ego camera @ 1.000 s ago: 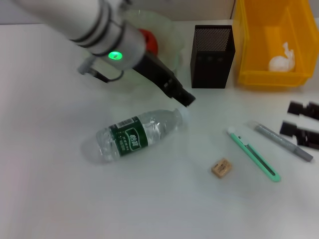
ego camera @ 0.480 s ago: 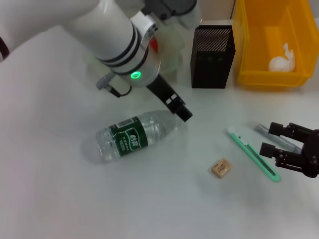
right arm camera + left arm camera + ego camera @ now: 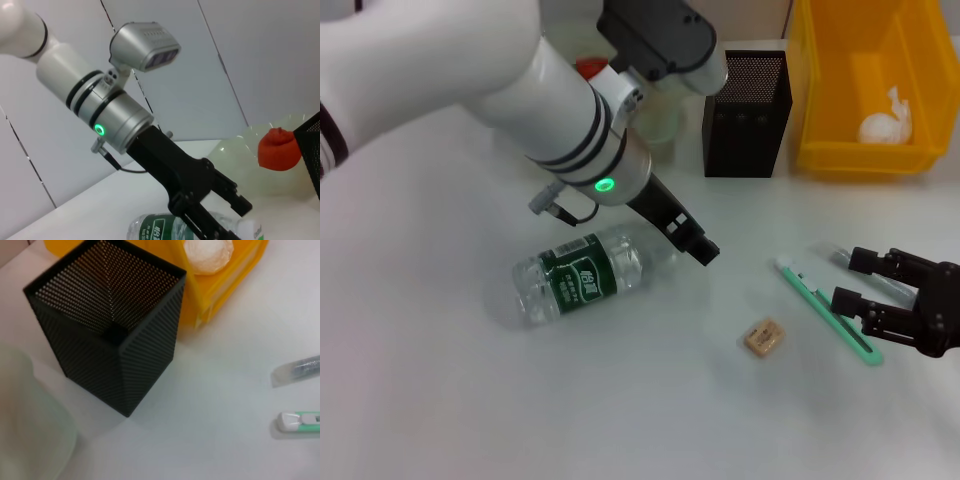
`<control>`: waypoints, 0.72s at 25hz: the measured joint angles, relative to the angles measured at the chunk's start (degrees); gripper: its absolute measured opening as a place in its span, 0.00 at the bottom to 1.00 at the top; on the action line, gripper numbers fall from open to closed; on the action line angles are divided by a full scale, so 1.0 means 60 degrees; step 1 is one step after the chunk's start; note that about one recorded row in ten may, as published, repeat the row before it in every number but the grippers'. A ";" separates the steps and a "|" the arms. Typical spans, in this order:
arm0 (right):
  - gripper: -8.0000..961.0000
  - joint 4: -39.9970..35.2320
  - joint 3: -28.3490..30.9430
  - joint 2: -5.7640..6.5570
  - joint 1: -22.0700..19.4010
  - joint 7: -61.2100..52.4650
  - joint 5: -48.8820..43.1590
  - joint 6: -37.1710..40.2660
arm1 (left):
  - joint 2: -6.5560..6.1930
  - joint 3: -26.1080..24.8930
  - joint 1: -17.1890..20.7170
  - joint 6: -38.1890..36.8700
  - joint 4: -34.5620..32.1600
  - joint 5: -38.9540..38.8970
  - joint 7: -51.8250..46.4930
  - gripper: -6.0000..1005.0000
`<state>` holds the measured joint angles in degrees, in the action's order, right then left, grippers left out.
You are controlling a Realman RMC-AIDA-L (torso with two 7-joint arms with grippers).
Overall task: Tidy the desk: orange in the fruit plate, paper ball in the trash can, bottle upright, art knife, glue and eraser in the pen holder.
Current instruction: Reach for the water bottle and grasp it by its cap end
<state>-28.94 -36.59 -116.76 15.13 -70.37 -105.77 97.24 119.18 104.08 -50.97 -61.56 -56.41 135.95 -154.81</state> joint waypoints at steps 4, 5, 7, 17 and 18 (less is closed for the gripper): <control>0.80 0.0137 0.0069 -0.0010 -0.0003 0.0101 0.0000 -0.0002 | 0.0000 0.0511 0.0194 0.0670 0.0144 -0.0185 -0.0007 0.83; 0.80 0.0188 0.0080 -0.0014 -0.0003 0.0106 0.0000 -0.0003 | 0.0000 0.0554 0.0214 0.0747 0.0174 -0.0184 -0.0007 0.83; 0.80 0.0261 0.0087 -0.0015 -0.0003 0.0108 0.0000 -0.0005 | -0.0001 0.0659 0.0232 0.0832 0.0266 -0.0186 0.0007 0.82; 0.80 0.0496 0.0090 -0.0042 -0.0002 0.0108 0.0001 -0.0012 | 0.0000 0.1318 0.0213 0.1232 0.0620 -0.0173 -0.0041 0.80; 0.80 0.0510 0.0091 -0.0041 -0.0002 0.0108 0.0001 -0.0012 | 0.0000 0.1456 0.0200 0.1328 0.0675 -0.0131 -0.0062 0.80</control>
<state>-25.88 -36.05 -117.01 15.12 -69.72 -105.77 97.17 119.18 112.82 -49.77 -53.59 -52.36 135.17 -155.18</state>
